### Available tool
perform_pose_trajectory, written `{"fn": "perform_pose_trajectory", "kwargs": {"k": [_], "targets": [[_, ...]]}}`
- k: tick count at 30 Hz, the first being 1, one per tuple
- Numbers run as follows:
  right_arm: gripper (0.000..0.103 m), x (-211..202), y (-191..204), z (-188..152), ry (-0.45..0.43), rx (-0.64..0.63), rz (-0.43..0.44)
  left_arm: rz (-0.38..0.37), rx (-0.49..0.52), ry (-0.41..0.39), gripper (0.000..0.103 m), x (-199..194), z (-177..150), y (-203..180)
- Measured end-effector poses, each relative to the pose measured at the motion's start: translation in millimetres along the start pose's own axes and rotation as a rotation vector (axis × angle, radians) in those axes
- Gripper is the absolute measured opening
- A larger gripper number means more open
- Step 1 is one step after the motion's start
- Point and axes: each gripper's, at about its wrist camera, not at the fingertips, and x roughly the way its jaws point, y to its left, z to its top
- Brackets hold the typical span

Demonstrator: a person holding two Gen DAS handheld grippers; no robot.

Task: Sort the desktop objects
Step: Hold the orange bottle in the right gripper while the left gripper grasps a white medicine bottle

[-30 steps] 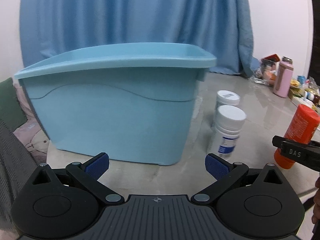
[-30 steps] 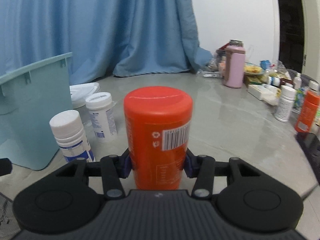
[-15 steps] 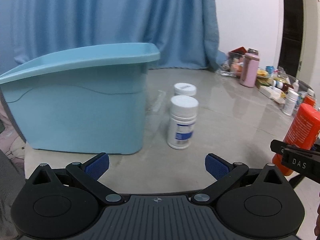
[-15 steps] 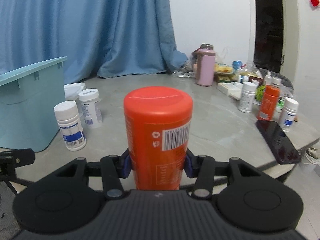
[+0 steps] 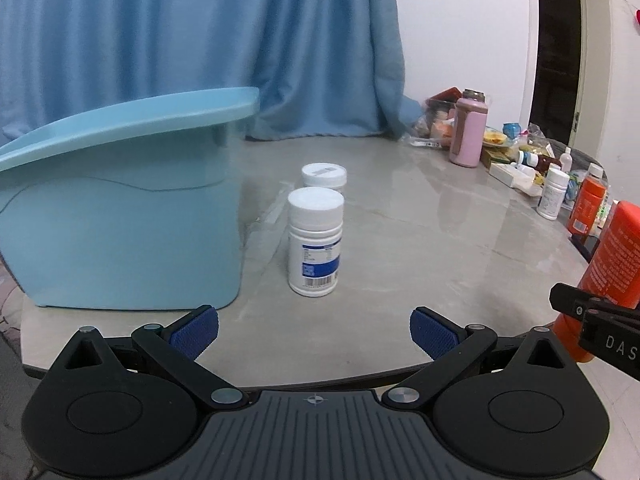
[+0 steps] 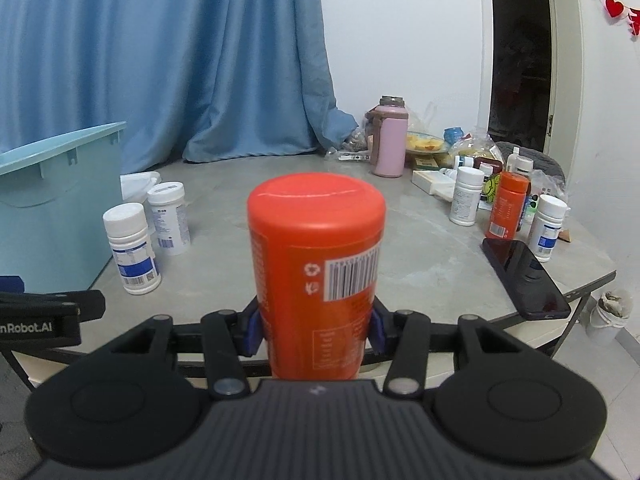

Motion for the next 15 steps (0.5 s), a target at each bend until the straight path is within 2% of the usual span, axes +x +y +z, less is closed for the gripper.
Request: {"fn": "perform_pose_trajectory", "kwargs": {"k": [15], "targets": [[0.050, 21.2, -7.3, 6.0, -0.004, -0.004, -0.018, 0.013, -0.004, -0.008, 0.102, 35.0, 10.4, -1.5]]}}
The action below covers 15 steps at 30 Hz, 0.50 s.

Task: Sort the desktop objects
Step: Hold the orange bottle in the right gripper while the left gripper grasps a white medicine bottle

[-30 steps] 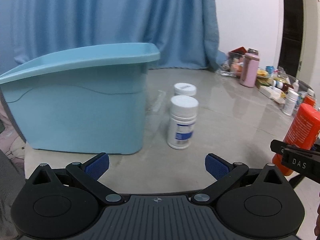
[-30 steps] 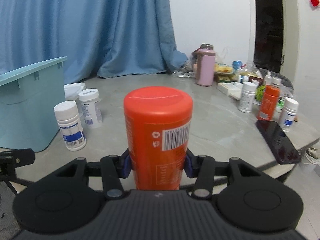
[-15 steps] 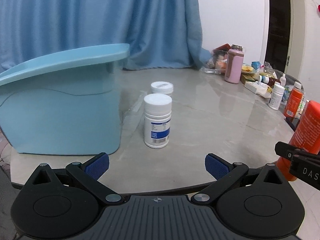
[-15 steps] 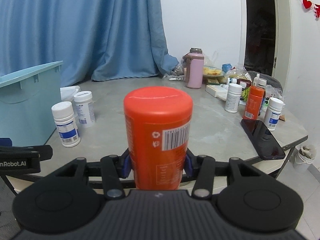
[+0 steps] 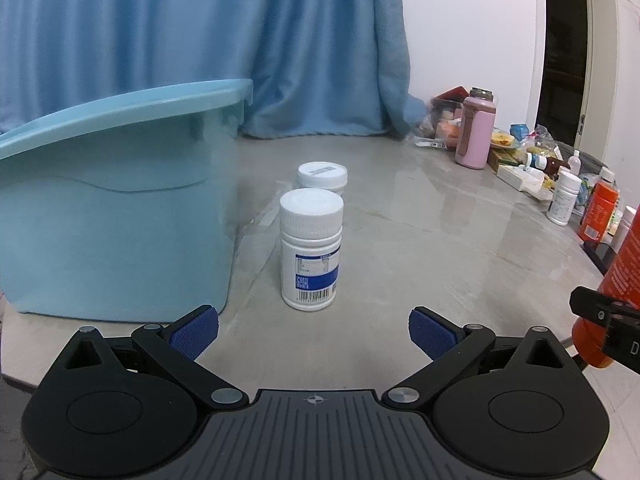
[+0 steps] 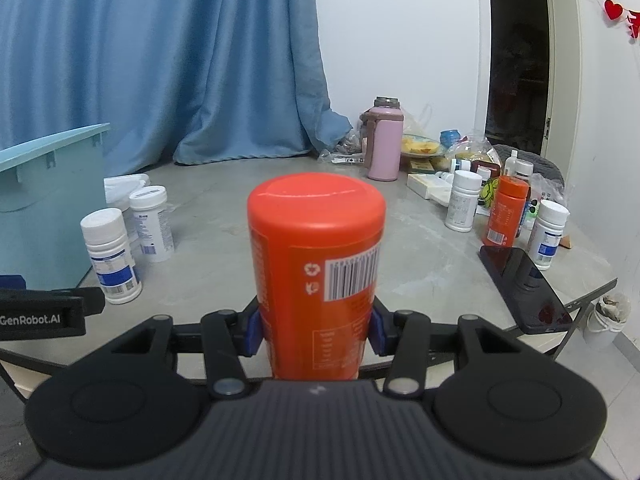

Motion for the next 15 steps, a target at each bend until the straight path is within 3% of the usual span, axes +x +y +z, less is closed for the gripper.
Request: {"fn": "perform_pose_trajectory", "kwargs": {"k": [15], "targets": [[0.050, 23.8, -7.1, 5.2, 0.017, -0.003, 0.008, 0.012, -0.008, 0.002, 0.102, 42.4, 16.1, -5.6]]}}
